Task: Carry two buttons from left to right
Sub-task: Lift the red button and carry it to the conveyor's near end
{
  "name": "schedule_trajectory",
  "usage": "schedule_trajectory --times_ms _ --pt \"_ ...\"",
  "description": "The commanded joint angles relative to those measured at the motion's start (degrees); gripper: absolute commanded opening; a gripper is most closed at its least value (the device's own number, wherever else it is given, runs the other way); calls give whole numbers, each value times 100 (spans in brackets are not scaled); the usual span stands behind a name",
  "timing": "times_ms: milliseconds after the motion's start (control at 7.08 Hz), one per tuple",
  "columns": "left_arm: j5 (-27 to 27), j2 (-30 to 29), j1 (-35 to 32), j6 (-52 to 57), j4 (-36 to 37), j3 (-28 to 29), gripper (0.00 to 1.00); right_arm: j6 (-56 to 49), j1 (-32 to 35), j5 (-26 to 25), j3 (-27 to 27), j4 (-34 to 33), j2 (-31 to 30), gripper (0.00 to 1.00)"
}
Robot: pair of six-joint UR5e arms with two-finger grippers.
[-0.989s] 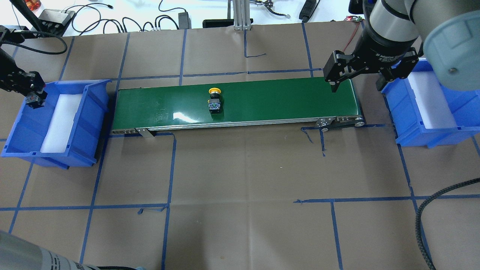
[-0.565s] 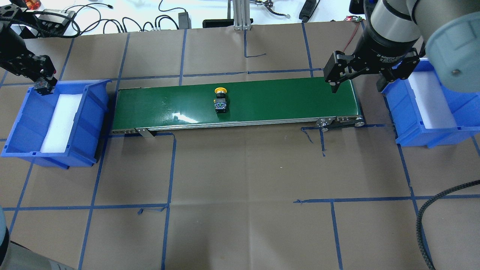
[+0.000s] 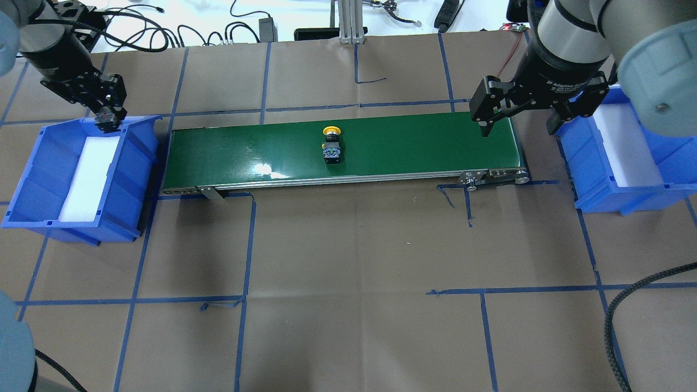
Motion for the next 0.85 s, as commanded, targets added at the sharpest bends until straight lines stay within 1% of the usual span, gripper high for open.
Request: schedule_trajectory --times_ms 0,282,565,706 --pt "-67 -68 -570 -521 34 -108 3 -9 0 -5 23 2 38 100" --pt "-68 -174 -589 -567 348 -555 3 0 0 -5 14 -7 64 100" --pt "-76 -279 -589 -506 1128 -1065 3 -9 0 -5 23 1 47 100" --pt "-85 -437 -589 -488 1576 -1206 3 -9 0 -5 23 10 55 100"
